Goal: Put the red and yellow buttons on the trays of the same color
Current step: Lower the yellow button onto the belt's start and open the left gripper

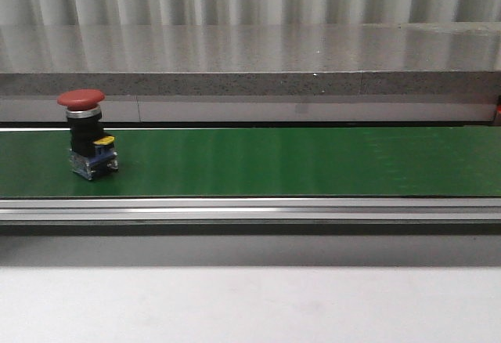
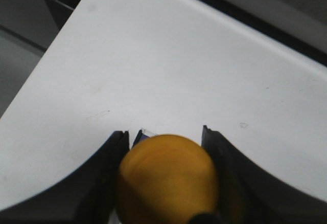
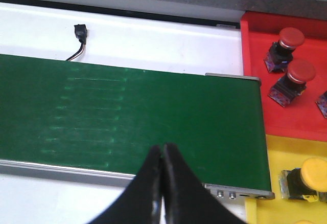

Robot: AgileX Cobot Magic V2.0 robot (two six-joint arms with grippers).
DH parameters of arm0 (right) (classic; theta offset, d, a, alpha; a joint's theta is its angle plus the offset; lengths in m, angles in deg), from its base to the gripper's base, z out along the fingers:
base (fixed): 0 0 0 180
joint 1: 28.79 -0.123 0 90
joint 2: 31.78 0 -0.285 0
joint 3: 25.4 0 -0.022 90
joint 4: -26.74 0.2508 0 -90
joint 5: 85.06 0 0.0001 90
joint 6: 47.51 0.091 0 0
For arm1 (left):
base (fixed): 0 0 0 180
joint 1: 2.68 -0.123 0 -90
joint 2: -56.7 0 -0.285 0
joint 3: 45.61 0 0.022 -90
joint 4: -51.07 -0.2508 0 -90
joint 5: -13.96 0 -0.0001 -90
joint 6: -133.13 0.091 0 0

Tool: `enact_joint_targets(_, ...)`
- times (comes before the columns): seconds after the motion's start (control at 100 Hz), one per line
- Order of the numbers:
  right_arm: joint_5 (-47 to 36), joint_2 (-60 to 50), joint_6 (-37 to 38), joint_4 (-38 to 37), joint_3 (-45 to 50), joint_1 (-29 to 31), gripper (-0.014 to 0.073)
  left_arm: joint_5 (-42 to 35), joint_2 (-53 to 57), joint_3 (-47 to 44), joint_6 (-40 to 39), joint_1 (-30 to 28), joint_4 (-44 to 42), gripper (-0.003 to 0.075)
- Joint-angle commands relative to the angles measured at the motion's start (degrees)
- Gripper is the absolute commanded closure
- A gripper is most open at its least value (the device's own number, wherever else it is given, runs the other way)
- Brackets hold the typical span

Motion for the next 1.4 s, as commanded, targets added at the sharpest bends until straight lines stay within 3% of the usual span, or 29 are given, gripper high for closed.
enact_joint_targets(0.0, -3.38, -0.23, -0.42, 0.08, -1.52, -0.19, 0.0661, -0.16, 6.61, 1.37, -0.29, 1.09, 0.86, 0.0740)
enact_joint_targets(0.46, -3.38, -0.23, -0.42, 0.08, -1.52, -0.19, 0.0661, -0.53, 20.02, -13.30, -0.05, 7.13, 0.74, 0.0740)
enact_joint_targets(0.83, -3.38, -0.23, -0.42, 0.08, -1.52, -0.19, 0.0661, -2.29, 18.47, -17.77, -0.05, 13.45, 0.74, 0.0740)
enact_joint_targets(1.39, -3.38, -0.23, -0.42, 0.08, -1.52, -0.19, 0.0661, -0.05, 12.20, -17.91, -0.05, 13.51, 0.74, 0.0732)
